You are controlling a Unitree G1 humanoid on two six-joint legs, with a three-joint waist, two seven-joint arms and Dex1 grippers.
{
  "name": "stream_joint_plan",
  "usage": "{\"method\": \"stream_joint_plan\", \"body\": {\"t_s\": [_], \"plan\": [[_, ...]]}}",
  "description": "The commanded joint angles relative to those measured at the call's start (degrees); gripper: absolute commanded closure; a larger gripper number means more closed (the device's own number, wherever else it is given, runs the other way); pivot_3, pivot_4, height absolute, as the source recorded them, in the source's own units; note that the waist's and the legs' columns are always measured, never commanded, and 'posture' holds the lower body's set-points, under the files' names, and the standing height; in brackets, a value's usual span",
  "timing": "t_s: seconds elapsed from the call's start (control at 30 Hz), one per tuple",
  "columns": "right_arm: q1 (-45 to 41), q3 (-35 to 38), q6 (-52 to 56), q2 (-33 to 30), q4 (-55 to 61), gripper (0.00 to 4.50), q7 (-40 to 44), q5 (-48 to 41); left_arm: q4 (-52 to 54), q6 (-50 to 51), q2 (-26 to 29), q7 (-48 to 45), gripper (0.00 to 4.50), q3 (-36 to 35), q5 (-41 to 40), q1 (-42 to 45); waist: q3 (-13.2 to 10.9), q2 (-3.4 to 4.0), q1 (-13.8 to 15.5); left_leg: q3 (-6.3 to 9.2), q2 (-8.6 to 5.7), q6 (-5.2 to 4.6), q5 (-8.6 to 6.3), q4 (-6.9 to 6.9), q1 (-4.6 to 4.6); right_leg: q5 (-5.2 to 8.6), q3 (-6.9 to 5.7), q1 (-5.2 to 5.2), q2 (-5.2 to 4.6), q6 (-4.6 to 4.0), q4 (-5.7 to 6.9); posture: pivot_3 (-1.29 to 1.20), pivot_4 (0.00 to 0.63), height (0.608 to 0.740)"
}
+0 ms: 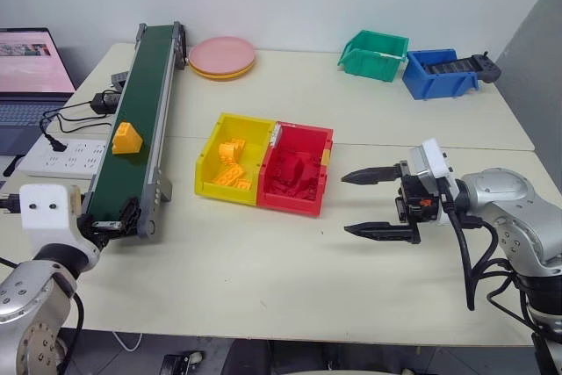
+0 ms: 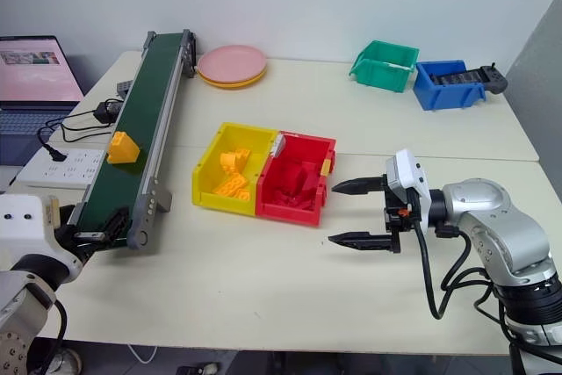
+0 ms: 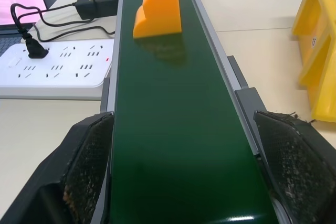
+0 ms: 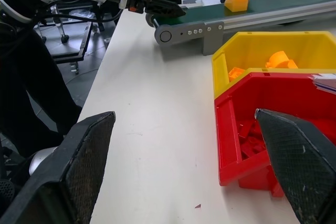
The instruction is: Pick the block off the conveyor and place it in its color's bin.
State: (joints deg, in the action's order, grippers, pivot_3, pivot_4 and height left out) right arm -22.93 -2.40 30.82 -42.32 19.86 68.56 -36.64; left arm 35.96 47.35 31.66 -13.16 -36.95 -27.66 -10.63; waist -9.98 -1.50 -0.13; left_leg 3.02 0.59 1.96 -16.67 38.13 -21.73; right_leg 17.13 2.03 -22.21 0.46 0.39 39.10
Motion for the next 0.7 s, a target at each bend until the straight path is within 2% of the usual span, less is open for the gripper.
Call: {"method": "stream_joint_plan", "body": {"t_s": [0.03,0.5,0.53,0.7], "plan": [[-0.1,0.8,-0.8,-0.4,1.3,0.0,0.0,-0.1,0.2,0.3,1.3,0.1,0.07,-1.2,0.1,1.2,0.0,0.0,0.0,-0.01,0.0,0.0,0.0,0.0,0.0,0.0,0.01,0.0,0.0,0.0,0.0,0.0,0.15,0.74],[0.0,1.3,-0.6,-1.3,1.3,0.0,0.2,-0.3,-1.5,1.2,0.6,1.3,0.07,0.2,1.2,3.0,0.0,0.0,0.0,0.0,0.0,0.0,0.0,0.0,0.0,0.0,0.01,0.0,0.0,0.0,0.0,0.0,0.15,0.74],[-0.1,1.3,-0.7,-1.2,1.3,0.0,0.1,-0.2,-1.6,1.3,0.4,1.2,0.42,0.2,0.9,3.1,0.0,0.0,0.0,0.0,0.0,0.0,0.0,0.0,0.0,0.0,0.01,0.0,0.0,0.0,0.0,0.0,0.15,0.74],[-0.9,1.3,-0.7,-1.3,0.7,0.0,0.2,-0.1,-0.4,1.3,0.5,0.7,1.37,0.9,1.0,2.0,0.0,0.0,0.0,0.0,0.0,0.0,0.0,0.0,0.0,0.0,0.01,-0.01,0.0,0.0,0.0,0.0,0.15,0.74]]}}
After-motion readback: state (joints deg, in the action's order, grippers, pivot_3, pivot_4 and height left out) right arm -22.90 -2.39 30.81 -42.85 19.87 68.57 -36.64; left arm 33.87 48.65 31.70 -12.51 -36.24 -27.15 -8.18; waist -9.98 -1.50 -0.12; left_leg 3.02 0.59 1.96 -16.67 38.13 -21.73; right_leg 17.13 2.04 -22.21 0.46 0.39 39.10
